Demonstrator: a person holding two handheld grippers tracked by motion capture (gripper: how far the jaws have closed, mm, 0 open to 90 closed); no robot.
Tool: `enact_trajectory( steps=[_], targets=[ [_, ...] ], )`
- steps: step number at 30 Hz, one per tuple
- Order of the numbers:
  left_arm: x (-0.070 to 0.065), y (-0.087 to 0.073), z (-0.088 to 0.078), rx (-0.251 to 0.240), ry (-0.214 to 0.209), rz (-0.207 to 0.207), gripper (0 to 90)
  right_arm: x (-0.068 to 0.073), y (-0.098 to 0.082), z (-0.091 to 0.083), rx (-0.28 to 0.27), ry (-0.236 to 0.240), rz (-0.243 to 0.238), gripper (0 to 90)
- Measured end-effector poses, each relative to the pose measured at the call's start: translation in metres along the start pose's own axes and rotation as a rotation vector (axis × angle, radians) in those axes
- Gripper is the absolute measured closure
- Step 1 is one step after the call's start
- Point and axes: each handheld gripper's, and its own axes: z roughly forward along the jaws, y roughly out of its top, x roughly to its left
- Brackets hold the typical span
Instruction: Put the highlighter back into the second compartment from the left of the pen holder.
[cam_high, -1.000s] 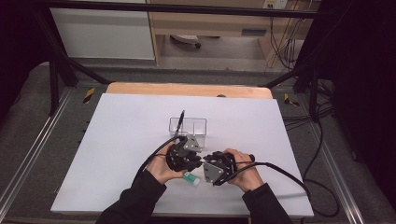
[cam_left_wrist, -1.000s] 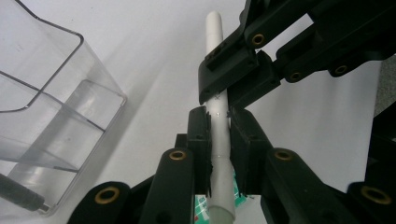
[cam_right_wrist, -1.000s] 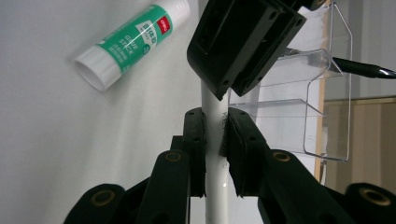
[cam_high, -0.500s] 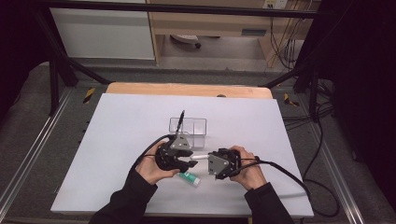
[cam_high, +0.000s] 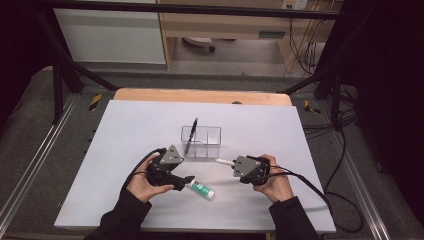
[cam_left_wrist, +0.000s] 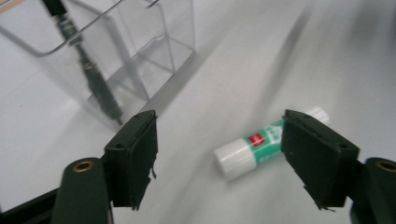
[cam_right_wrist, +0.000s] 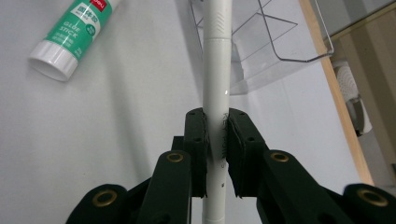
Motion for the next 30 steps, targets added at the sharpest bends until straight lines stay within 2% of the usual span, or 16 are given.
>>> enact_trajectory(
  steps=[8,13,18,30],
  targets=[
    [0.015,-0.032,-0.011,0.007,0.053,-0.077,15.8,-0.005,-0.006,-0.005,-0.046,-0.001,0.138,79.0],
    [0.023,-0.047,-0.018,-0.001,0.088,-0.116,12.1,-0.009,-0.008,-0.007,-0.078,-0.003,0.223,79.0],
    [0.025,-0.06,-0.021,0.0,0.101,-0.127,10.3,-0.012,-0.009,-0.009,-0.113,0.004,0.286,79.0],
    [0.033,-0.091,-0.035,-0.016,0.141,-0.18,10.2,-0.023,-0.007,-0.016,-0.235,-0.003,0.493,79.0]
  ],
)
